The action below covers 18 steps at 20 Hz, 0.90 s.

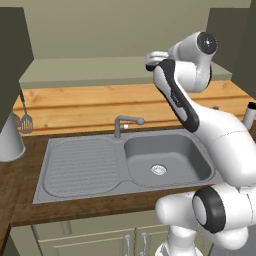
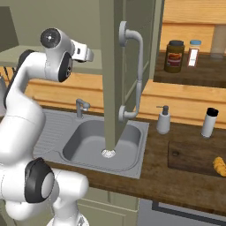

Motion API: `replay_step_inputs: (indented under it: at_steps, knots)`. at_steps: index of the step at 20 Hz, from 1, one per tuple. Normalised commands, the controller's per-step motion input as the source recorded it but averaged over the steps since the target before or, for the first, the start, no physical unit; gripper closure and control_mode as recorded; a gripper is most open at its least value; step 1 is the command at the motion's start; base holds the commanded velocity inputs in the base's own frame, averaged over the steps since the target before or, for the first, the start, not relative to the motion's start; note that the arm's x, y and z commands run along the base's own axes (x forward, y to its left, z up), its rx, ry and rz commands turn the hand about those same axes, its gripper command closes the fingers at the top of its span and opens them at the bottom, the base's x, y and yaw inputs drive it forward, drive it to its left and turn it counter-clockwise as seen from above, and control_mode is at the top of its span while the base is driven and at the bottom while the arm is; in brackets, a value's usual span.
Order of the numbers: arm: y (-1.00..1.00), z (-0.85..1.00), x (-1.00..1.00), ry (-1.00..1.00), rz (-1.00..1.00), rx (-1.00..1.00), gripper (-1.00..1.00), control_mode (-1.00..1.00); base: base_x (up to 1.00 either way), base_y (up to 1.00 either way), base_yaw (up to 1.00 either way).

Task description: From the different types of pastries on the counter, select a croissant and place it on the cutting board. Then retrieve a jar of jam from the cabinet and place it alongside the croissant on the cutting board.

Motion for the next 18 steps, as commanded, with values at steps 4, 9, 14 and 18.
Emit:
replay_step_inputs:
  at_steps: [4, 9, 14, 18]
  knots:
    - [0.02, 0.0, 0.3, 0.11, 0.0, 0.0, -1.0, -1.0, 0.0, 0.0, 0.0]
    - [0.02, 0.03, 0.35, 0.1, 0.0, 0.0, -1.0, -1.0, 0.0, 0.0, 0.0]
    - [0.13, 0.0, 0.08, 0.03, 0.0, 0.0, -1.0, -1.0, 0.0, 0.0, 0.0]
    - [0.04, 0.0, 0.28, 0.0, 0.0, 0.0, -1.0, -1.0, 0.0, 0.0, 0.0]
